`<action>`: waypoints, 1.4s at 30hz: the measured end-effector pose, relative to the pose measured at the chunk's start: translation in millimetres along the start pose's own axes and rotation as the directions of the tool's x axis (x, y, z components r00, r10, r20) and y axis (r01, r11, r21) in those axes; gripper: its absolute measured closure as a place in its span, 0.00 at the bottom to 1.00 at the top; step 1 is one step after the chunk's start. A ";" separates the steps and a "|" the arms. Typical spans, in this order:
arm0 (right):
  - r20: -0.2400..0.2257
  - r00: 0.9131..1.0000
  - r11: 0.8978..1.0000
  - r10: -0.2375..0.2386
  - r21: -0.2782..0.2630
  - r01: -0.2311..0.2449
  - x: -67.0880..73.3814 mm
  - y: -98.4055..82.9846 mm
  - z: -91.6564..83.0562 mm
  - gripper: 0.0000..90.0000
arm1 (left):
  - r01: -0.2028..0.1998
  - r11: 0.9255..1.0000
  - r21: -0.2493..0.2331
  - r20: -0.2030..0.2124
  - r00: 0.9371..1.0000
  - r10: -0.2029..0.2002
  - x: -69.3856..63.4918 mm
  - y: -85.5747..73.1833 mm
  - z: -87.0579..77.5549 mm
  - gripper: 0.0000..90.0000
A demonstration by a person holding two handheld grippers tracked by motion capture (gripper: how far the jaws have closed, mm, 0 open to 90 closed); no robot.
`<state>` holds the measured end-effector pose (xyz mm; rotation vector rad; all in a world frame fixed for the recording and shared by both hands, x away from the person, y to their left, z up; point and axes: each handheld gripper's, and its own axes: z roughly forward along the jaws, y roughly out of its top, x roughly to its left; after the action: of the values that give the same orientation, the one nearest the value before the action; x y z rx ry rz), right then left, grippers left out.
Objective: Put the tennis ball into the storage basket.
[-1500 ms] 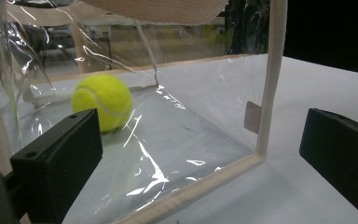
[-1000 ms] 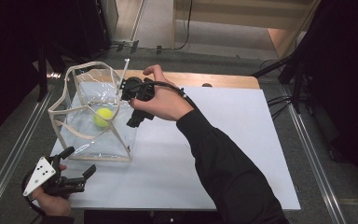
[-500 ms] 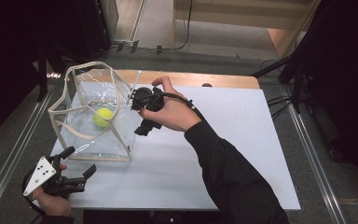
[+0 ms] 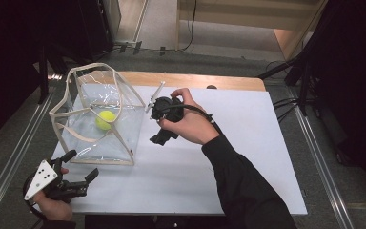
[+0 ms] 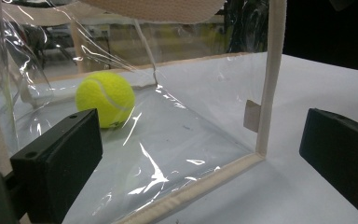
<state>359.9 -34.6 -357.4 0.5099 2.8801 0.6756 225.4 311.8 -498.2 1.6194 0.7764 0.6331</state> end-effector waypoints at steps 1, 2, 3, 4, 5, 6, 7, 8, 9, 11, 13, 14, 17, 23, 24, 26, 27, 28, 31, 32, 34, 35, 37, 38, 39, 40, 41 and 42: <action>0.000 1.000 1.000 0.000 0.000 0.000 0.0 0.0 0.0 0.00 | 0.000 1.000 0.000 0.000 1.000 0.000 0.0 0.0 0.0 0.00; 0.003 1.000 1.000 0.003 -0.003 -0.003 0.1 -2.1 -0.1 0.00 | -0.001 1.000 0.000 0.001 1.000 0.001 0.0 0.0 0.1 0.00; 0.005 1.000 1.000 0.005 -0.005 -0.005 -0.1 -5.2 -0.2 0.00 | -0.002 1.000 0.000 0.001 1.000 0.002 0.1 0.0 0.1 0.00; 0.006 1.000 1.000 0.005 -0.009 -0.005 0.1 -12.2 -0.1 0.00 | -0.001 1.000 0.000 0.000 1.000 0.001 -0.1 0.0 0.3 0.00; 0.006 1.000 1.000 0.005 -0.009 -0.005 0.1 -12.2 -0.1 0.00 | -0.001 1.000 0.000 0.000 1.000 0.001 -0.1 0.0 0.3 0.00; 0.004 1.000 1.000 0.018 -0.012 -0.018 1.1 -14.4 0.1 0.00 | 0.000 1.000 0.000 0.001 1.000 0.000 -0.2 0.0 0.3 0.00; 0.009 0.999 0.999 0.033 -0.017 -0.032 1.5 -20.5 0.1 0.00 | -0.001 1.000 0.000 0.002 1.000 0.001 -0.3 0.0 0.4 0.00; 0.009 0.999 0.999 0.037 -0.021 -0.037 1.3 -23.5 -0.2 0.00 | 0.001 1.000 0.000 0.001 1.000 -0.001 -0.5 -0.1 0.6 0.00; 0.009 0.999 0.999 0.037 -0.021 -0.037 1.3 -23.5 -0.2 0.00 | 0.001 1.000 0.001 0.002 1.000 -0.001 -0.6 -0.1 0.7 0.00; 0.012 0.999 0.999 0.047 -0.029 -0.046 0.7 -29.8 -1.0 0.00 | 0.000 1.000 0.004 0.001 1.000 0.000 -0.8 0.0 0.7 0.00; 0.017 0.998 0.998 0.054 -0.033 -0.054 0.8 -34.4 -2.2 0.00 | 0.001 1.000 0.000 -0.001 1.000 -0.001 -1.1 -0.2 1.0 0.00; 0.023 0.998 0.998 0.055 -0.039 -0.054 0.9 -37.0 -2.7 0.00 | 0.001 1.000 0.002 0.000 1.000 -0.001 -0.9 -0.1 0.8 0.00; 0.033 0.998 0.997 0.058 -0.056 -0.056 1.5 -47.4 -4.7 0.00 | 0.001 1.000 0.001 -0.001 1.000 -0.001 -0.8 -0.1 0.7 0.00; 0.044 0.996 0.992 0.083 -0.094 -0.079 2.7 -65.6 -6.8 0.00 | -0.001 1.000 -0.005 -0.006 1.000 0.001 -0.5 -0.6 0.3 0.00; 0.046 0.996 0.991 0.079 -0.109 -0.074 2.4 -69.1 -6.5 0.00 | -0.001 1.000 -0.006 -0.008 1.000 0.001 -0.6 -0.6 0.4 0.00; 0.051 0.995 0.989 0.081 -0.126 -0.074 2.6 -75.9 -7.5 0.00 | -0.003 1.000 -0.002 -0.013 1.000 0.003 -0.2 -0.5 0.7 0.00; 0.056 0.995 0.988 0.079 -0.134 -0.071 2.5 -79.4 -8.3 0.00 | -0.003 1.000 -0.002 -0.013 1.000 0.003 -0.2 -0.5 0.7 0.00; 0.060 0.994 0.987 0.087 -0.141 -0.078 2.8 -83.0 -9.4 0.00 | -0.003 1.000 0.001 -0.012 1.000 0.003 -0.9 -0.3 1.0 0.00; 0.063 0.992 0.982 0.107 -0.166 -0.095 2.9 -94.6 -11.8 0.00 | -0.010 1.000 0.008 -0.015 1.000 0.011 -1.1 -0.2 1.4 0.00; 0.065 0.993 0.981 0.102 -0.175 -0.089 2.5 -98.6 -12.3 0.00 | -0.011 1.000 0.007 -0.016 1.000 0.011 -1.2 -0.3 1.4 0.00; 0.065 0.992 0.977 0.111 -0.191 -0.097 2.8 -106.2 -13.6 0.00 | -0.011 1.000 0.007 -0.017 1.000 0.011 -1.1 -0.3 1.3 0.00; 0.065 0.992 0.977 0.111 -0.191 -0.097 2.8 -106.2 -13.6 0.00 | -0.010 1.000 0.006 -0.019 1.000 0.011 -1.0 -0.3 1.3 0.00; 0.077 0.990 0.974 0.120 -0.203 -0.102 3.7 -114.4 -14.4 0.00 | -0.010 1.000 0.007 -0.023 1.000 0.010 -0.7 -0.3 1.2 0.00; 0.074 0.988 0.970 0.137 -0.213 -0.118 4.9 -121.1 -15.5 0.00 | -0.012 1.000 0.008 -0.023 1.000 0.012 -1.0 -0.3 1.1 0.00; 0.074 0.988 0.970 0.137 -0.213 -0.118 4.9 -121.1 -15.5 0.00 | -0.012 1.000 0.008 -0.023 1.000 0.012 -1.0 -0.3 1.1 0.00; 0.076 0.988 0.968 0.138 -0.222 -0.118 4.9 -125.0 -15.7 0.00 | -0.011 1.000 0.005 -0.024 1.000 0.011 -1.3 -0.4 1.5 0.00; 0.077 0.986 0.964 0.145 -0.236 -0.123 5.8 -133.0 -16.2 0.00 | -0.012 1.000 0.008 -0.026 1.000 0.012 -1.4 -0.3 1.4 0.00; 0.077 0.986 0.964 0.145 -0.236 -0.123 5.8 -133.0 -16.2 0.00 | -0.014 1.000 0.010 -0.025 1.000 0.015 -1.4 -0.3 1.4 0.00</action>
<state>312.1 -151.1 -403.6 0.6871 2.6513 0.9651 225.5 309.9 -498.7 1.6296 0.7877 0.6624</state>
